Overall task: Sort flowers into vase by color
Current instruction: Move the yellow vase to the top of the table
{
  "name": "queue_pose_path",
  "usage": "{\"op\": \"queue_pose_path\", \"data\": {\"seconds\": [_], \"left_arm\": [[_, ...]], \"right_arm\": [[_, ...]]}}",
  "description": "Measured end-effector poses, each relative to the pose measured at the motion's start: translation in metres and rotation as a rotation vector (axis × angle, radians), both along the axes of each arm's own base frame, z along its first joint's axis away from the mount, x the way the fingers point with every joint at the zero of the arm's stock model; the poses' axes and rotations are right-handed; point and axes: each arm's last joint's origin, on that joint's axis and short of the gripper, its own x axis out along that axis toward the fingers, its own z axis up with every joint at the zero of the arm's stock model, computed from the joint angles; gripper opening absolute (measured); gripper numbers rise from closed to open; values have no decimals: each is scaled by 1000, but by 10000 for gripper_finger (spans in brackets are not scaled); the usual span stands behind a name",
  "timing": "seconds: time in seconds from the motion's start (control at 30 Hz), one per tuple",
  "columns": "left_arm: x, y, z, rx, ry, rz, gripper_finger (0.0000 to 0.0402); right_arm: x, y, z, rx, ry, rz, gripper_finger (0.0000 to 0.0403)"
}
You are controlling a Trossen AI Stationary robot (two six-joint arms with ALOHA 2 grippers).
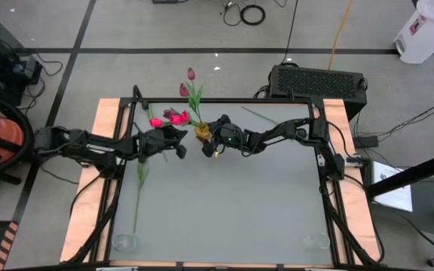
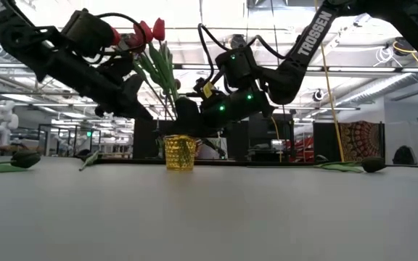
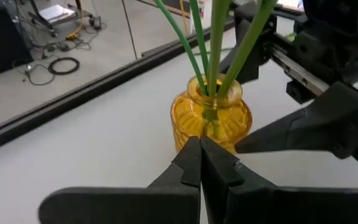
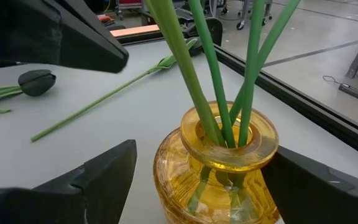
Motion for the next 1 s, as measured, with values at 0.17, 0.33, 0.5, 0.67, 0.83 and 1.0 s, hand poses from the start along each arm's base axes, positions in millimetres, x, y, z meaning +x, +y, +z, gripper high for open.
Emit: {"op": "queue_pose_path", "data": {"seconds": [0.17,0.33,0.5,0.67,0.83,1.0], "left_arm": [[7,7,-11,-24,-12,-19,0],[18,12,-20,-30,-74,-61,0],[23,16,-24,-27,-76,-60,0],[27,22,-24,8,-50,-72,0],[27,30,-26,3,-37,-46,0],[25,33,-27,-3,-37,-46,0]], "right_arm": [[0,0,0,0,-1,0,327],[0,0,0,-1,-1,0,327],[0,0,0,-1,-1,0,327],[0,0,0,-1,-1,0,327],[0,0,0,-1,-1,0,327],[0,0,0,-1,-2,0,327]]}}
